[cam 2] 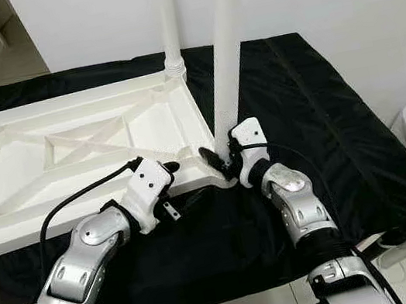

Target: Building children table

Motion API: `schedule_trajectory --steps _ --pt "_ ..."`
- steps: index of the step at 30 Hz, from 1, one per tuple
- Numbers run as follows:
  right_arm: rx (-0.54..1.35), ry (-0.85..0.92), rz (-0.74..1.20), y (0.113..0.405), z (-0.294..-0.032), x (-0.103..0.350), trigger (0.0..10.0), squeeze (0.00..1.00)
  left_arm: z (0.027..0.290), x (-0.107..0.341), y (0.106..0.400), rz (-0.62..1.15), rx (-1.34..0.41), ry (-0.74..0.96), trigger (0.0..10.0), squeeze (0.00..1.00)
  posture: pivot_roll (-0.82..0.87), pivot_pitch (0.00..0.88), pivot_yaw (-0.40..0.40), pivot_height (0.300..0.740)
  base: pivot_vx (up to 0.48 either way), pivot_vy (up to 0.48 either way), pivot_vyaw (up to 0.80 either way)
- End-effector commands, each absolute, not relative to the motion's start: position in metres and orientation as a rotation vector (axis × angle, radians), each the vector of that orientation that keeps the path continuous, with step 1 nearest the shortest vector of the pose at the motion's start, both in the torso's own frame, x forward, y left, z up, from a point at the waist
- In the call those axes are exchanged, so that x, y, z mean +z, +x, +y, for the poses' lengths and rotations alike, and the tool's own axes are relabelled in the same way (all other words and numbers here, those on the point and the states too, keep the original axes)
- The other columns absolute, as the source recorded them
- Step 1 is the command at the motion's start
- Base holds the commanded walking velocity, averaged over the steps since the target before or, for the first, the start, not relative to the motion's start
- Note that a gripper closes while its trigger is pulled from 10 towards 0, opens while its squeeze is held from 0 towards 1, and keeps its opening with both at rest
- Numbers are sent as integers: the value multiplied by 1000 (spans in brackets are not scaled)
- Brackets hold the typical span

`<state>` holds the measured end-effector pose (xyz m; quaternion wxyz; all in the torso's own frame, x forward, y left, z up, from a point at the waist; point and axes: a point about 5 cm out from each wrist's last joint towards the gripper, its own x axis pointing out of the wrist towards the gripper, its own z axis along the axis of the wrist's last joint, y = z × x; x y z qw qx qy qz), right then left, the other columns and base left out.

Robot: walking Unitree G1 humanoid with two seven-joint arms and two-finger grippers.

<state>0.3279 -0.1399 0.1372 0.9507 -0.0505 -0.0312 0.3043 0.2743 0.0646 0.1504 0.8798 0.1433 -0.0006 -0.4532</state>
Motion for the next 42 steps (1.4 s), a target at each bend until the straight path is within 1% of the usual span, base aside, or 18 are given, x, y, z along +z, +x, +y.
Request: schedule_trajectory --steps 1,4,5,6,9,16,18,20,23,24,26,29,32,36,37,38,39,42 --pt "607 -81 13 324 -143 119 0 0 62 150 271 10 -987 299 10000 0 -51 34 19 740 0 0 0" --pt "602 -74 8 322 -143 119 0 0 61 149 271 14 -991 300 10000 0 -57 35 22 740 0 0 0" --pt "590 -72 5 322 -143 118 627 0 61 149 271 17 -992 301 10000 0 -57 35 22 740 0 0 0" --pt "577 -56 -2 321 -143 120 10000 0 62 149 272 14 -987 300 10000 0 -59 35 24 740 0 0 0" --pt "557 -43 -22 319 -140 123 10000 0 63 149 275 19 -966 287 10000 0 -61 35 25 740 0 0 0" --pt "402 8 -59 320 -135 132 10000 0 66 147 278 18 -929 287 10000 0 -61 31 19 740 0 0 0" --pt "320 35 -68 320 -135 134 10000 0 66 147 278 18 -921 288 10000 0 -60 30 16 740 0 0 0" --pt "284 36 -69 320 -134 134 10000 0 66 147 278 17 -919 287 10000 0 -59 29 13 740 0 0 0" --pt "159 30 -92 314 -129 136 10000 0 68 147 280 15 -909 286 10000 0 -59 28 9 740 0 0 0" --pt "159 30 -92 314 -129 136 10000 0 68 147 280 15 -909 286 10000 0 -59 28 9 740 0 0 0" --pt "56 74 -103 310 -124 138 10000 0 68 148 281 13 -903 285 10000 0 -63 26 6 740 0 0 0" --pt "21 88 -106 308 -123 139 10000 0 67 148 281 11 -902 286 10000 0 -63 26 6 740 0 0 0" --pt "35 95 -113 306 -110 143 10000 0 66 148 282 8 -909 286 10000 0 -70 24 10 740 0 0 0" --pt "34 94 -117 305 -113 145 10000 0 65 148 281 7 -920 291 10000 0 -72 23 9 740 0 0 0" --pt "43 102 -120 305 -114 145 10000 506 66 148 281 7 -920 291 10000 0 -71 23 9 740 0 0 0" --pt "43 102 -120 305 -114 145 10000 506 66 148 281 7 -920 291 10000 0 -71 23 9 740 0 0 0" --pt "49 115 -129 304 -114 146 10000 1000 66 148 282 8 -918 290 10000 0 -69 23 7 740 0 0 0" --pt "63 123 -137 304 -115 147 10000 1000 66 148 282 7 -917 289 10000 0 -67 24 4 740 0 0 0"
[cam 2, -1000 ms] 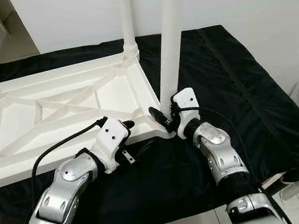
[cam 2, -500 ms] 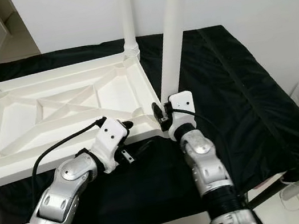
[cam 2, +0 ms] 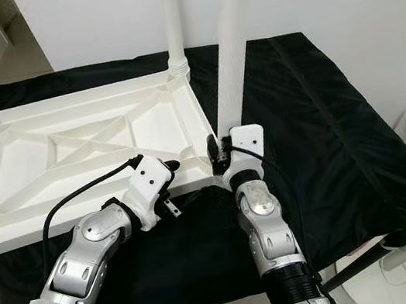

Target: Building children table

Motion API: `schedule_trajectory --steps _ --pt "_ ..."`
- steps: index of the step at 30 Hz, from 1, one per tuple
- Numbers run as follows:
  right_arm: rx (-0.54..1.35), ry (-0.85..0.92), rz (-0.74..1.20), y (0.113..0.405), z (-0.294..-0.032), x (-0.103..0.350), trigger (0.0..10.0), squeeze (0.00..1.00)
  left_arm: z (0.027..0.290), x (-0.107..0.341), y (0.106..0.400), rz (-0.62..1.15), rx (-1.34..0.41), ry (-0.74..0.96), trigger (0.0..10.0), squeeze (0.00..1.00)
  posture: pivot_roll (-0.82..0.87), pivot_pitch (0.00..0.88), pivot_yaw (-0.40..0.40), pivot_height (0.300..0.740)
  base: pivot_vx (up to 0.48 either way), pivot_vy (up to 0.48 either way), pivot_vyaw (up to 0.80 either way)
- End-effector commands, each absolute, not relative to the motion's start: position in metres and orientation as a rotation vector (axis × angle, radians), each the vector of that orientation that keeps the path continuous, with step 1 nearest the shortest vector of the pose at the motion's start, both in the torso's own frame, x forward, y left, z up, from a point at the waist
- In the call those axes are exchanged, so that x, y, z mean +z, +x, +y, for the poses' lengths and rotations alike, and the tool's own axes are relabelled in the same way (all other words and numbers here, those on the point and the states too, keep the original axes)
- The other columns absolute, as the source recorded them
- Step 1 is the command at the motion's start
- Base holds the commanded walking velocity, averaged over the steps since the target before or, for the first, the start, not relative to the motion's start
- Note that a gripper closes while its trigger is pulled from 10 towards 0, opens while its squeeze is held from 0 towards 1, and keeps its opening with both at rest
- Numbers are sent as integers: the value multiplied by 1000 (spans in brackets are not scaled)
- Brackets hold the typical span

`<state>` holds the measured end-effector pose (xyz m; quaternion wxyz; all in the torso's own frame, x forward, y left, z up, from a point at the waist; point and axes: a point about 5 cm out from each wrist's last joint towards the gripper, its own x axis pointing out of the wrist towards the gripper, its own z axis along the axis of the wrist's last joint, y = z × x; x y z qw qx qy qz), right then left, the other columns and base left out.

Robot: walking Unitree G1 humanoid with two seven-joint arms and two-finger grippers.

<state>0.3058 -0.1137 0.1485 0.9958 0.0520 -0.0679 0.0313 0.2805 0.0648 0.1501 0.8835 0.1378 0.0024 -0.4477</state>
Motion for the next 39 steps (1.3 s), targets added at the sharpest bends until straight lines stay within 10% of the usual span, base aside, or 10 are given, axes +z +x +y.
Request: schedule_trajectory --steps 1,5,6,29,30,31,33,39 --pt "92 129 -152 303 -116 150 10000 1000 67 148 281 7 -915 290 10000 0 -66 25 3 740 0 0 0" --pt "161 120 -165 301 -124 153 10000 1000 67 148 280 7 -913 288 10000 0 -66 25 3 740 0 0 0" --pt "202 111 -158 301 -128 153 10000 0 67 148 280 7 -913 287 10000 0 -65 25 2 740 0 0 0" --pt "730 -119 -56 327 -135 140 10000 0 66 153 284 0 -923 285 10000 0 -76 41 29 740 0 0 0" --pt "734 -122 -53 328 -135 139 7961 0 67 153 284 -1 -920 284 10000 0 -76 41 29 740 0 0 0" --pt "734 -122 -53 328 -135 139 7961 0 67 153 284 -1 -920 284 10000 0 -76 41 29 740 0 0 0" --pt "734 -114 -39 329 -136 137 39 0 68 154 284 -1 -917 284 10000 0 -68 41 24 740 0 0 0" --pt "718 -62 -4 325 -142 125 0 0 69 153 284 3 -904 282 10000 0 -72 49 19 740 0 0 0"
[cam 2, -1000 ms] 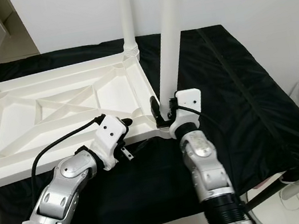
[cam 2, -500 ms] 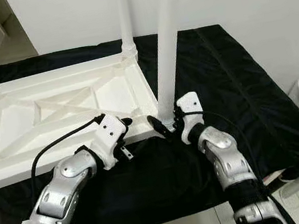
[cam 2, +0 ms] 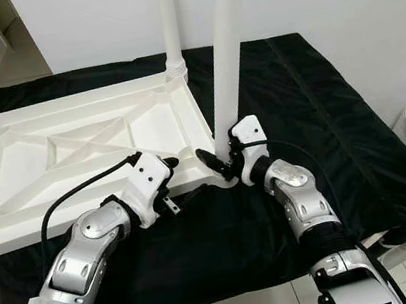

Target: Building children table

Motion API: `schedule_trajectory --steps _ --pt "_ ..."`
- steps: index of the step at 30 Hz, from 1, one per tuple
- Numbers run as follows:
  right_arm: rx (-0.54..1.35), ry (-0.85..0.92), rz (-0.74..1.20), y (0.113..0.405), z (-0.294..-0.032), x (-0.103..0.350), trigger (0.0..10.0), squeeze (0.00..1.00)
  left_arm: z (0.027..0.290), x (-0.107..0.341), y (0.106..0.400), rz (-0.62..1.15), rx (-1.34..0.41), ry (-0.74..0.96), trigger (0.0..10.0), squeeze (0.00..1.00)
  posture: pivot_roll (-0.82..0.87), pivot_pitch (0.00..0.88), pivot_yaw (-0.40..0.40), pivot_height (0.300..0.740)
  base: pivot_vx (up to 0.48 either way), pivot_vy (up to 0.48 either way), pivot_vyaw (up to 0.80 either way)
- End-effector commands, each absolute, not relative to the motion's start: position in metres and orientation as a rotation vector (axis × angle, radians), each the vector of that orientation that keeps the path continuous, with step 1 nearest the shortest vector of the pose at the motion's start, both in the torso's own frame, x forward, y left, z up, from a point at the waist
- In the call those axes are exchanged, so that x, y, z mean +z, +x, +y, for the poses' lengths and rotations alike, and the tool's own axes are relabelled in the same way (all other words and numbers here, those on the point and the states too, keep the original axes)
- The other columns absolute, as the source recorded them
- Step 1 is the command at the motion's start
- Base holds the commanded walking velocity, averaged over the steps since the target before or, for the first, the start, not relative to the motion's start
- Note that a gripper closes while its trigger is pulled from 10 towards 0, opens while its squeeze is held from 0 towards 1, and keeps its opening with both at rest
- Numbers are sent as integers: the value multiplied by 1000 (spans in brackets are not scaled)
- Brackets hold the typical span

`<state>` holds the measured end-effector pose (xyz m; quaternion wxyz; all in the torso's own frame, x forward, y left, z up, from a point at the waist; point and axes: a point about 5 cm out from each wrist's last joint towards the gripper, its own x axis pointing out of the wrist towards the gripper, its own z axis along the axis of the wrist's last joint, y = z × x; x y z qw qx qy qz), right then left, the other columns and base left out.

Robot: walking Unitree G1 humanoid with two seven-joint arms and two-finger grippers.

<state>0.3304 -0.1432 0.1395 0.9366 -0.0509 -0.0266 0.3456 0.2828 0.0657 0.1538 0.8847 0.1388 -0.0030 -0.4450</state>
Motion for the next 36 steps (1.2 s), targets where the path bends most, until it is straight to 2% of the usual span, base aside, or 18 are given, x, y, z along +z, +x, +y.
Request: schedule_trajectory --steps 1,5,6,9,10,15,18,25,30,31,36 --pt "718 -62 -4 325 -142 125 0 0 69 153 284 3 -904 282 10000 0 -72 49 19 740 0 0 0" --pt "649 -3 -15 318 -142 120 0 0 69 153 285 5 -896 273 10000 0 -77 55 19 740 0 0 0" --pt "640 4 -14 316 -140 119 2078 0 68 152 285 6 -897 272 10000 0 -81 59 20 740 0 0 0" --pt "642 15 -7 314 -138 119 2078 0 69 152 285 7 -897 272 10000 0 -83 60 20 740 0 0 0" --pt "581 22 -16 316 -136 121 10000 0 70 152 285 9 -895 274 10000 0 -83 62 19 740 0 0 0" --pt "427 22 -52 319 -129 127 10000 0 72 153 288 10 -890 277 10000 0 -82 64 18 740 0 0 0" --pt "269 75 -68 317 -125 127 10000 0 74 153 288 10 -884 281 10000 0 -77 64 12 740 0 0 0" --pt "80 136 -43 311 -118 123 10000 0 74 152 287 11 -879 279 10000 0 -77 63 16 740 0 0 0" --pt "74 139 -52 311 -117 126 10000 0 73 152 286 10 -885 278 10000 0 -81 63 19 740 0 0 0" --pt "76 142 -58 310 -119 127 10000 1000 72 153 288 10 -889 279 10000 0 -84 62 22 740 0 0 0" --pt "73 163 -62 307 -119 128 10000 1000 73 154 289 8 -890 281 10000 0 -81 62 25 740 0 0 0"
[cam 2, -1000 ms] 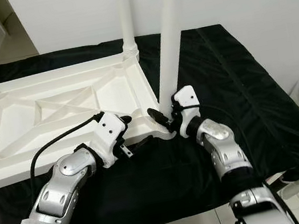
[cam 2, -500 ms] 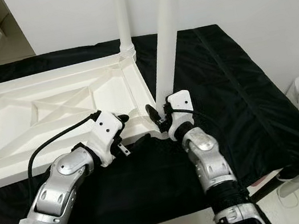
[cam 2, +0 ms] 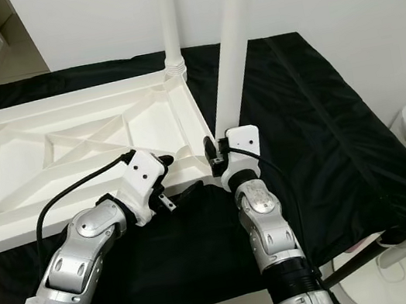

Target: Building children table

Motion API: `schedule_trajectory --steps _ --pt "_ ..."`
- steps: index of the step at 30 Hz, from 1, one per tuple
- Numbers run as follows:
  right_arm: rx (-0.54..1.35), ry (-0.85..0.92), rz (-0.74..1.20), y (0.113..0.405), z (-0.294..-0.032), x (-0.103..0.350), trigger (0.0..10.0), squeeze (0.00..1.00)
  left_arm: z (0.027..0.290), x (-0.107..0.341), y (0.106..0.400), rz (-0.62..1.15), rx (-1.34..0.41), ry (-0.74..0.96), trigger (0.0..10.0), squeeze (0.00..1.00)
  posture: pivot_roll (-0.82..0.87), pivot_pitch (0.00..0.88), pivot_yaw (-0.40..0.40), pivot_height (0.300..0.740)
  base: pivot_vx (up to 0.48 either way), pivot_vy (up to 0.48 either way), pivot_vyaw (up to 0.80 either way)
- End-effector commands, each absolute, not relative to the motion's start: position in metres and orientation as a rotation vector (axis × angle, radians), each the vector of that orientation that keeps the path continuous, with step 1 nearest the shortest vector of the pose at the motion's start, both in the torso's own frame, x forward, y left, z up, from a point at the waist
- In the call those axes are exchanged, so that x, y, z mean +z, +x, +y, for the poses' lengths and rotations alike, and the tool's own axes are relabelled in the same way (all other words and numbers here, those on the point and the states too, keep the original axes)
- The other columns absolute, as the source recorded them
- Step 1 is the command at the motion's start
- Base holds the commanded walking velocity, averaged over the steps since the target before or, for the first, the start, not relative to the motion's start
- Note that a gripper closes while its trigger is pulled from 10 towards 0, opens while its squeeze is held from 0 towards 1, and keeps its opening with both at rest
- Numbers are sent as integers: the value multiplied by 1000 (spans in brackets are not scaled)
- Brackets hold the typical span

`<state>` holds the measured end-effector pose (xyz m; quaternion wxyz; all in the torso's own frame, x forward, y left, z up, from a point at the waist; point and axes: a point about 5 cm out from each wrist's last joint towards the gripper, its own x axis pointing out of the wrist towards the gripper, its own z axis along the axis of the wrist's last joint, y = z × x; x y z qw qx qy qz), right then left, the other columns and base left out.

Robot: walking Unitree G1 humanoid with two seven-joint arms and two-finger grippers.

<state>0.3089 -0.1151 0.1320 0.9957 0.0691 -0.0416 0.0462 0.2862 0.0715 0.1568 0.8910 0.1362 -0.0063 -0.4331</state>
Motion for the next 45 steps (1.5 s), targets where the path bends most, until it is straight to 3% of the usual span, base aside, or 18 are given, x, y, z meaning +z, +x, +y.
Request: schedule_trajectory --steps 1,8,9,18,29,30,31,32,41,42,43,44,45 --pt "113 152 -74 305 -118 130 10000 1000 73 154 288 7 -892 284 10000 0 -79 60 26 740 0 0 0" --pt "197 92 -73 301 -120 129 10000 1000 73 153 288 6 -893 287 10000 0 -75 57 22 740 0 0 0" --pt "230 84 -68 299 -122 127 10000 0 73 154 287 6 -892 286 10000 0 -73 52 20 740 0 0 0" --pt "497 -47 -90 302 -133 130 10000 0 72 154 288 0 -893 287 10000 0 -71 35 17 740 0 0 0" --pt "622 -146 -69 322 -137 137 10000 0 68 157 290 -15 -904 293 10000 0 -67 8 13 740 0 0 0" --pt "630 -140 -49 321 -137 133 4706 0 69 157 289 -18 -908 292 10000 0 -63 8 11 740 0 0 0" --pt "635 -135 -34 321 -138 131 4706 0 69 158 289 -20 -912 291 10000 0 -63 8 11 740 0 0 0" --pt "646 -135 -20 319 -138 127 0 0 69 157 289 -18 -911 294 10000 0 -61 10 11 740 0 0 0" --pt "654 -99 -1 309 -141 115 0 0 69 155 287 -9 -919 292 10000 0 -72 17 17 740 0 0 0" --pt "619 -92 10 309 -142 114 2941 0 68 155 287 -10 -921 292 10000 0 -73 17 17 740 0 0 0" --pt "619 -92 10 309 -142 114 2941 0 68 155 287 -10 -921 292 10000 0 -73 17 17 740 0 0 0" --pt "577 -87 24 309 -141 113 10000 0 68 155 287 -10 -922 291 10000 0 -73 17 17 740 0 0 0" --pt "547 -84 33 309 -141 112 10000 0 67 155 287 -10 -923 292 10000 0 -73 17 17 740 0 0 0"
